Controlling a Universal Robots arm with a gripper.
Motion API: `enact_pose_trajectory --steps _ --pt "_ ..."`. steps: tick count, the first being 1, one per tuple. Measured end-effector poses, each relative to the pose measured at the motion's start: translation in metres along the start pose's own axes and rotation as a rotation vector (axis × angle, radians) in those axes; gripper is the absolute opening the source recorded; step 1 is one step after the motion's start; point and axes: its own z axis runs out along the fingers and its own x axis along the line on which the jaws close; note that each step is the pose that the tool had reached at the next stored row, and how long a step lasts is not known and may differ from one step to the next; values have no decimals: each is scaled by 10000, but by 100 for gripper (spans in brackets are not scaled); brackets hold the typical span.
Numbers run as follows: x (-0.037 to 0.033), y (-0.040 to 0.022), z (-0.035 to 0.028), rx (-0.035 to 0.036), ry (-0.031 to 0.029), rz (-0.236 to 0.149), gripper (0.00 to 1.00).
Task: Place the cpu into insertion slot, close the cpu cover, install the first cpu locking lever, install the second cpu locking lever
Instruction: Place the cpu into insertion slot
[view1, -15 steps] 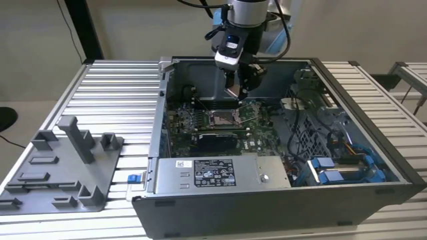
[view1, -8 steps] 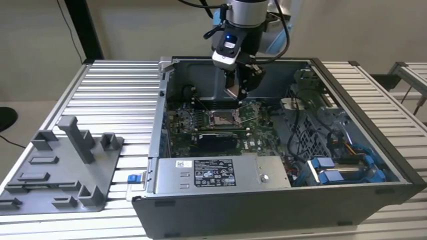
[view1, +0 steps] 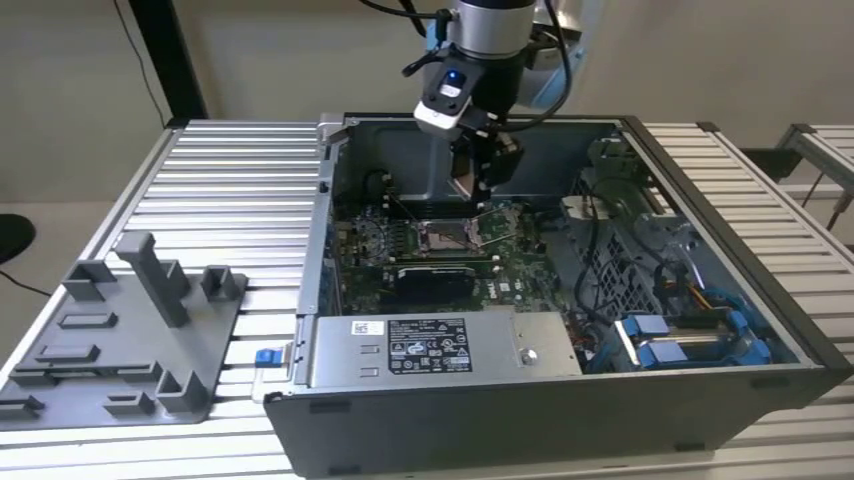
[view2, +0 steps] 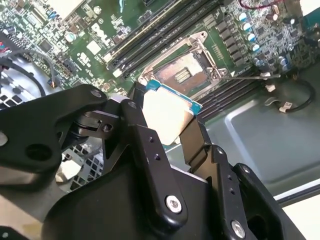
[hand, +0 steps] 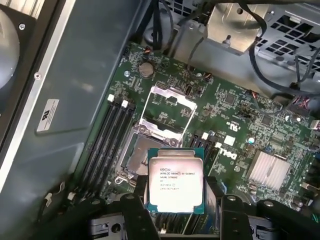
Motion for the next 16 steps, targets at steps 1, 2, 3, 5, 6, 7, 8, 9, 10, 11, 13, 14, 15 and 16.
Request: enact_pose_trajectory --steps 1,2,3,5,6,7,8,9,10,11,13,14,15,16 --pt "0 -1 4 2 -4 118 0" --pt "0 -2 8 4 -8 230 0" --pt "0 -3 12 7 -11 349 0" --pt "1 -5 21 10 -18 590 0" --pt "1 -6 26 9 -21 705 0" --pt "1 -7 31 10 -26 822 0" --pt "2 -9 37 9 -30 938 0" --pt "4 -13 45 7 -36 1037 0" --pt "8 -19 54 7 -43 1122 0" --pt "11 -24 63 5 -49 1205 0" --pt "16 -34 81 2 -60 1386 0" --pt "19 -39 89 1 -66 1475 0" --pt "21 -44 98 -1 -71 1570 0" --pt "24 -49 106 -2 -77 1667 0"
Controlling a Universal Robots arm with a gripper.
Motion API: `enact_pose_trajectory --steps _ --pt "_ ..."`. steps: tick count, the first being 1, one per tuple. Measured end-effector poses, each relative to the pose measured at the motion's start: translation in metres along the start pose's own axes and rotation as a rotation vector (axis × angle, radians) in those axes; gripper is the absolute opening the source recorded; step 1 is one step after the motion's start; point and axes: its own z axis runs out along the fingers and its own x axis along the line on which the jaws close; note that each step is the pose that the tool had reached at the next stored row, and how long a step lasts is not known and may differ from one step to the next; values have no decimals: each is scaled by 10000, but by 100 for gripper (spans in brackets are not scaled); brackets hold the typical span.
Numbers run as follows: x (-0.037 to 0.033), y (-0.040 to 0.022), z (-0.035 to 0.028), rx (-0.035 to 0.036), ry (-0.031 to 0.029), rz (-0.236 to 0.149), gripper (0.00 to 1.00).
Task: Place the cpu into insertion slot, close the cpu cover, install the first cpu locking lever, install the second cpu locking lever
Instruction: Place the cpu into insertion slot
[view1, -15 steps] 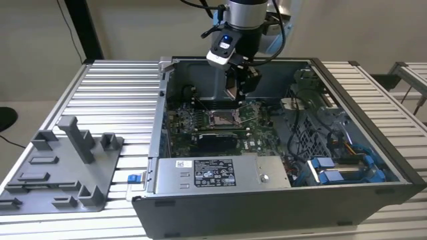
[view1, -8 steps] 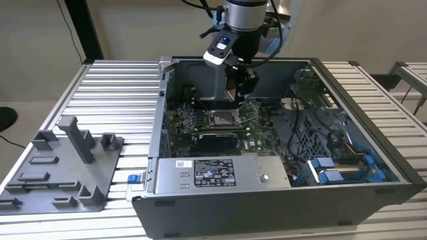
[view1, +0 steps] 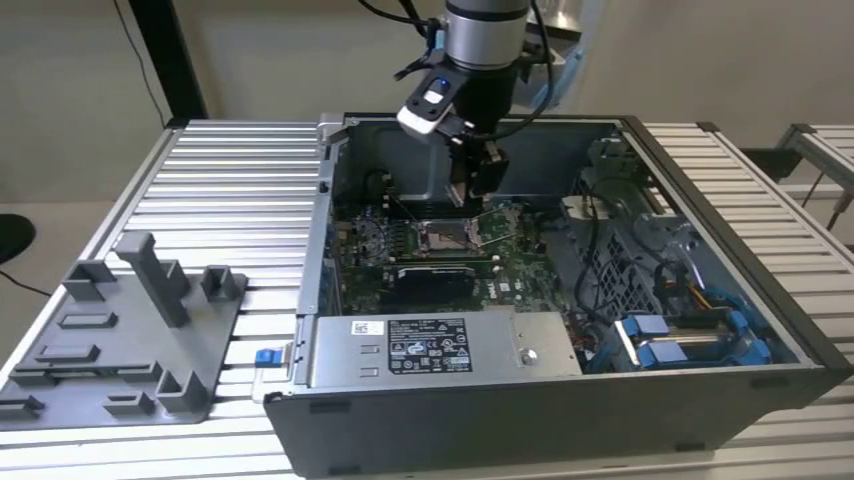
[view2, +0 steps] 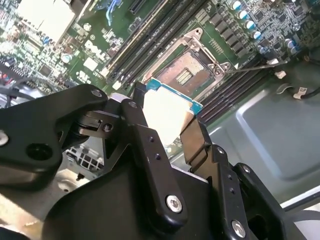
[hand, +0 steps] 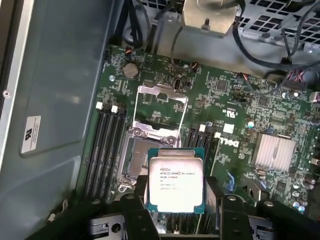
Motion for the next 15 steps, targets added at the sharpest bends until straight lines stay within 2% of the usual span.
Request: enact_pose_trajectory --steps 3,10,15 --pt "13 -31 23 -4 -9 193 0" --pt "59 -164 56 -8 -20 433 0" --pt "61 -176 68 -21 -43 1001 0"
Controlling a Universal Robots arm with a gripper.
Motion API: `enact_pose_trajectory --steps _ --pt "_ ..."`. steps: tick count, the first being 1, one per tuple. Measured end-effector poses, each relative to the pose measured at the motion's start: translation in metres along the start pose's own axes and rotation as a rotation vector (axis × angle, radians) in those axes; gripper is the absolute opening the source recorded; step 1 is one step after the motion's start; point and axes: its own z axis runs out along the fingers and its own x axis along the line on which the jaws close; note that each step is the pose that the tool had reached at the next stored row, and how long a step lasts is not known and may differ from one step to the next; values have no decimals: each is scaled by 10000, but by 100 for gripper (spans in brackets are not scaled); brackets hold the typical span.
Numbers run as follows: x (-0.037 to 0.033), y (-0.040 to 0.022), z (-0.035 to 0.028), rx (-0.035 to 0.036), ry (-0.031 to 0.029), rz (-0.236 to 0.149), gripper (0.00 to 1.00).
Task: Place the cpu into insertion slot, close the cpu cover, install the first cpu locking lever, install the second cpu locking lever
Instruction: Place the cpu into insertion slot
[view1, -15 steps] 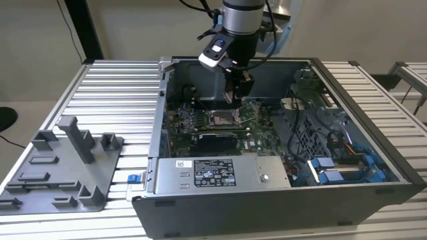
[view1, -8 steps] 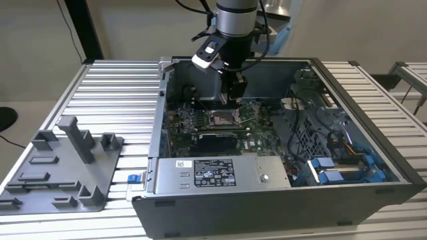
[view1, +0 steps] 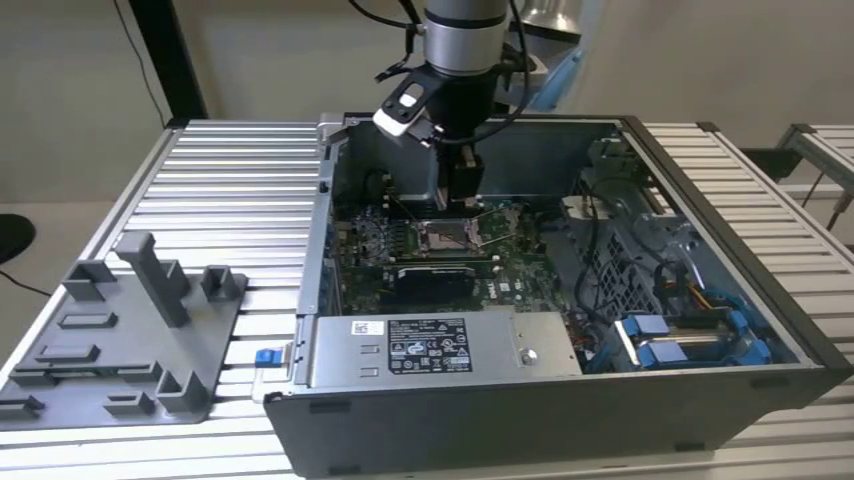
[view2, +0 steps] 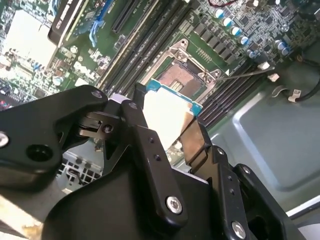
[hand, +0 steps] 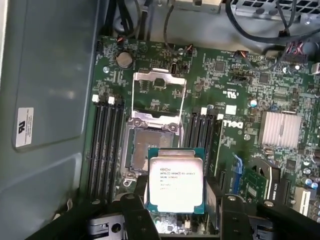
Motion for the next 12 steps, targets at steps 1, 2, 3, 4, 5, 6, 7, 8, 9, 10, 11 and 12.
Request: enact_pose_trajectory --steps 1,2,3,4,5,6,7,8,9,10,11,12 --pt "0 -1 1 -3 -4 115 0" --pt "1 -2 2 -5 -6 198 0" --pt "2 -2 3 -6 -6 222 0" --pt "2 -2 3 -7 -7 226 0" --pt "2 -1 3 -7 -7 229 0" --pt "2 -2 3 -7 -8 232 0" --pt "6 -3 5 -8 -7 235 0" --pt "15 -7 7 -9 -8 250 0" --pt "25 -10 9 -9 -8 266 0" --pt "37 -11 10 -9 -9 282 0" --pt "52 -11 12 -8 -10 296 0" --pt "68 -10 13 -9 -10 306 0"
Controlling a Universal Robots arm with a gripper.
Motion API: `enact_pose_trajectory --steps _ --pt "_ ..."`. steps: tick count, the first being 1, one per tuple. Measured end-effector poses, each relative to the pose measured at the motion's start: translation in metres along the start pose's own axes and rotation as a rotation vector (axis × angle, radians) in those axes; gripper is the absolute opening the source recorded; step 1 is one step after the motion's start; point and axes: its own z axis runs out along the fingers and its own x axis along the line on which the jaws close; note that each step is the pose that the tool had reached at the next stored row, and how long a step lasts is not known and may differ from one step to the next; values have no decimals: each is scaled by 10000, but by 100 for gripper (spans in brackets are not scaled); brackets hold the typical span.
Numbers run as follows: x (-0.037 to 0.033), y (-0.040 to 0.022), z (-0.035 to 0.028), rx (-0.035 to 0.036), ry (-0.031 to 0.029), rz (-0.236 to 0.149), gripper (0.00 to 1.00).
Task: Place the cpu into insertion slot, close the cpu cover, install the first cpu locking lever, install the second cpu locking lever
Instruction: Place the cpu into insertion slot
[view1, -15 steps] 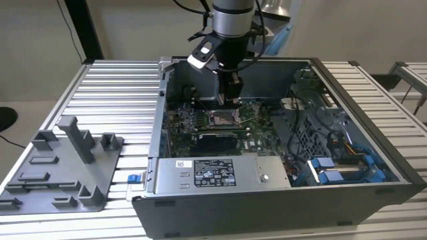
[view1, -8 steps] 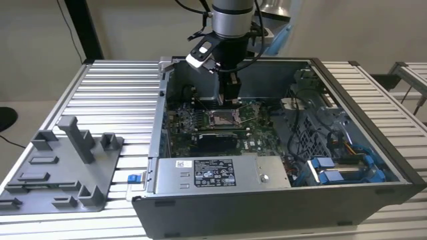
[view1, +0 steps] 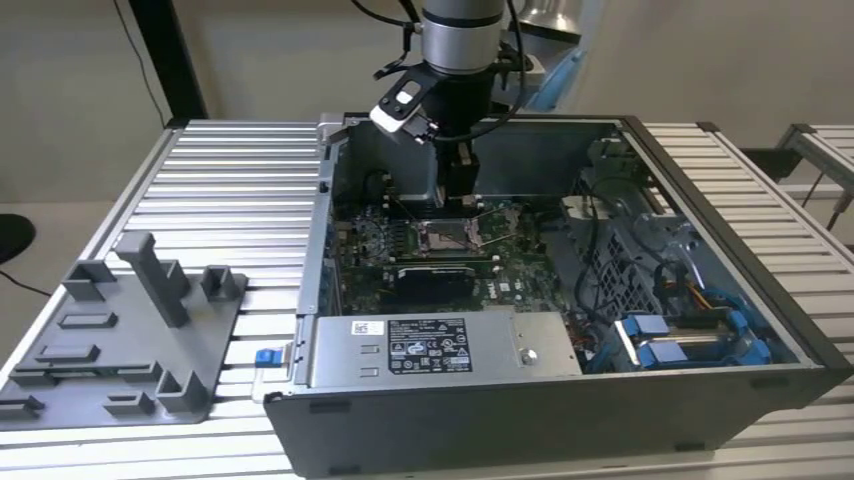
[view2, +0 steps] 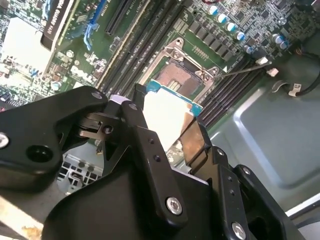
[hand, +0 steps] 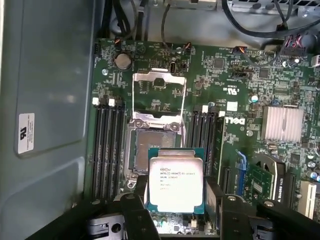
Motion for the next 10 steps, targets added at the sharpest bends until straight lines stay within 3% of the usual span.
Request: enact_pose_trajectory --steps 5,7,10 --pt "58 3 27 -7 17 197 0" --pt "58 1 51 -19 53 691 0" --pt "58 1 75 -19 78 964 0"
